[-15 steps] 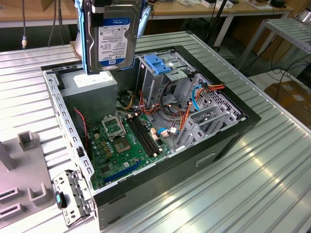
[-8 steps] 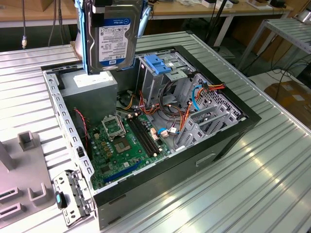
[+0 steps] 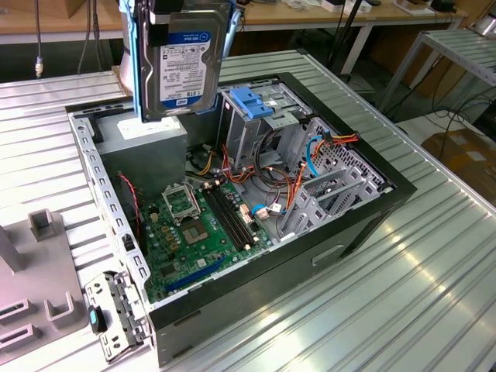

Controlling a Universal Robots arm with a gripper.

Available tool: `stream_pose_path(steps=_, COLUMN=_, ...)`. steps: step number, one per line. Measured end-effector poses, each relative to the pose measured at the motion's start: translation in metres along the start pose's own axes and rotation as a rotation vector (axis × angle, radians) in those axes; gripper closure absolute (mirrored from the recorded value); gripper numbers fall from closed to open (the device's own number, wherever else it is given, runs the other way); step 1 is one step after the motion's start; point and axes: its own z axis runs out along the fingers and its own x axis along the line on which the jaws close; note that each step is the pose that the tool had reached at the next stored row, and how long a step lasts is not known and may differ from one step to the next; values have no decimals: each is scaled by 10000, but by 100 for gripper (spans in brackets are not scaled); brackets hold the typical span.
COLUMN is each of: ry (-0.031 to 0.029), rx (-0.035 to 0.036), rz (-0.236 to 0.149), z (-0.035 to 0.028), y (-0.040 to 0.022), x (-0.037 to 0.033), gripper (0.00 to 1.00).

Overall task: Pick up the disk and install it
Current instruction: 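Insert the disk into the insertion slot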

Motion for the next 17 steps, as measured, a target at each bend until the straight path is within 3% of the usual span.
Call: stream_pose_path(steps=17, ry=-1, rx=0, rz=0, z=-1, y=-6, x=56, gripper=63)
